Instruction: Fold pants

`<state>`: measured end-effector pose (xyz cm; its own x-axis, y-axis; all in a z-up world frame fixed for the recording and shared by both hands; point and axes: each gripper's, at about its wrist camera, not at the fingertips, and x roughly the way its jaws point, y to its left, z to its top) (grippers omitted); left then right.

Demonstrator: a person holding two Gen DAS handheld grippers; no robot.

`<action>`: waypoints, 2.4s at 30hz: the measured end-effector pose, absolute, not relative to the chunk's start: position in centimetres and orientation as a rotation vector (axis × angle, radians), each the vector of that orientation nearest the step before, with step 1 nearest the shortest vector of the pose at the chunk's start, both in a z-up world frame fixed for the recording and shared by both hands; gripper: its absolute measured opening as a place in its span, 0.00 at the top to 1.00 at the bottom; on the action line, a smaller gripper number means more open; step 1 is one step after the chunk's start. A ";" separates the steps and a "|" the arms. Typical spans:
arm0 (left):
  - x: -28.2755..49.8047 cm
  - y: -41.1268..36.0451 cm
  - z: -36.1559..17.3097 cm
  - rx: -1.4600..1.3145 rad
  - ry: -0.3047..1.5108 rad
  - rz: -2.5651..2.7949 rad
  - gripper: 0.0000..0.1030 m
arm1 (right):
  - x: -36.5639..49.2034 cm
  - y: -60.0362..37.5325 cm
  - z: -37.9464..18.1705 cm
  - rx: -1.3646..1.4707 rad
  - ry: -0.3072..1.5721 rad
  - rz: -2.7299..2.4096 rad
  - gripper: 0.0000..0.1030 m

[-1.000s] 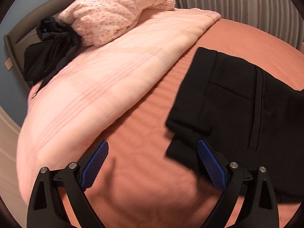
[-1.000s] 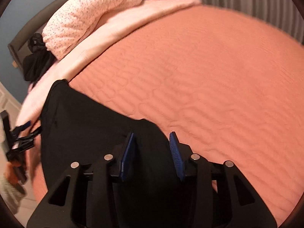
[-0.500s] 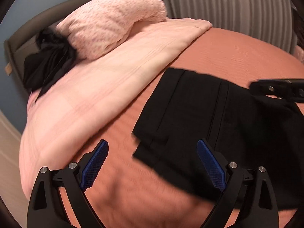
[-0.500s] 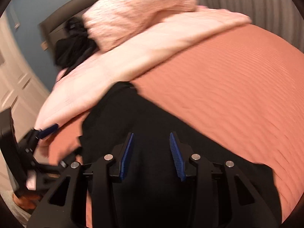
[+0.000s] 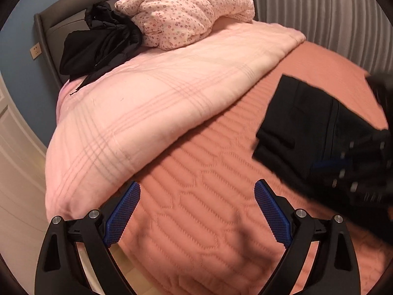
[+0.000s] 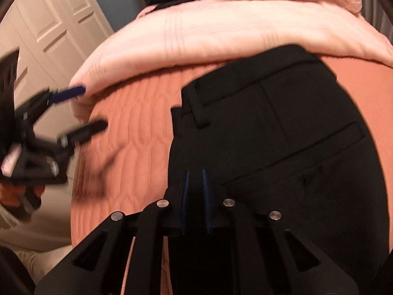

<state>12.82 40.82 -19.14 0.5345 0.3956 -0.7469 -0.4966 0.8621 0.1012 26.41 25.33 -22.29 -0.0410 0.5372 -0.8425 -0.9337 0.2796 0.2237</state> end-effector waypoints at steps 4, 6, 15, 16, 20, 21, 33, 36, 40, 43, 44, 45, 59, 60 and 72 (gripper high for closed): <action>14.4 41.4 -17.5 -0.151 0.810 0.522 0.10 | 27.1 24.2 -20.8 -0.395 1.026 1.291 0.89; 14.5 41.7 -16.5 -0.156 0.776 0.525 0.10 | 28.7 23.3 -19.8 -0.313 0.987 1.216 0.89; 16.7 42.8 -15.4 -0.181 0.768 0.501 0.10 | 26.8 20.7 -22.9 -0.298 1.114 1.266 0.89; 17.5 42.7 -15.2 -0.180 0.762 0.485 0.10 | 27.4 20.0 -21.8 -0.251 1.101 1.252 0.89; 21.6 40.6 -13.9 -0.183 0.722 0.415 0.10 | 30.2 16.0 -17.7 -0.113 0.969 1.117 0.89; 23.0 39.7 -13.8 -0.193 0.727 0.374 0.10 | 31.0 14.8 -17.4 -0.091 0.961 1.053 0.89; 25.5 37.3 -24.1 -0.179 0.941 0.329 0.05 | 40.2 -0.3 -21.9 0.128 1.076 0.617 1.00; 25.5 36.8 -21.5 -0.139 0.911 0.371 0.08 | 36.5 3.2 -18.8 -0.058 0.983 0.710 0.94; 28.9 35.0 -17.3 -0.111 0.796 0.320 0.06 | 34.2 10.4 -19.3 -0.205 0.987 0.880 0.95; 35.1 34.7 -21.1 0.042 0.946 0.382 0.05 | 38.1 9.9 -21.4 -0.122 1.067 0.806 1.00; 36.3 35.4 -22.5 0.030 0.987 0.382 0.05 | 38.4 9.1 -20.8 -0.069 1.065 0.766 1.00; 36.5 36.2 -22.8 -0.018 0.987 0.380 0.05 | 37.8 7.7 -19.2 -0.047 1.021 0.685 0.94; 30.6 24.4 -20.0 0.191 0.904 0.248 0.05 | 29.4 -13.7 -20.8 -0.082 1.026 0.424 0.96; 30.9 23.3 -22.0 0.283 0.951 0.281 0.05 | 28.5 -16.6 -21.1 -0.027 1.035 0.386 0.97; 28.2 22.9 -21.3 0.462 0.999 0.456 0.08 | 12.3 -45.8 -19.6 0.176 1.048 -0.114 0.92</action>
<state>28.19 22.91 -21.30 0.4652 0.5606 -0.6850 -0.1512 0.8128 0.5626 12.27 -45.78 -19.65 0.4952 -0.0096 -0.8687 0.1771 0.9801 0.0901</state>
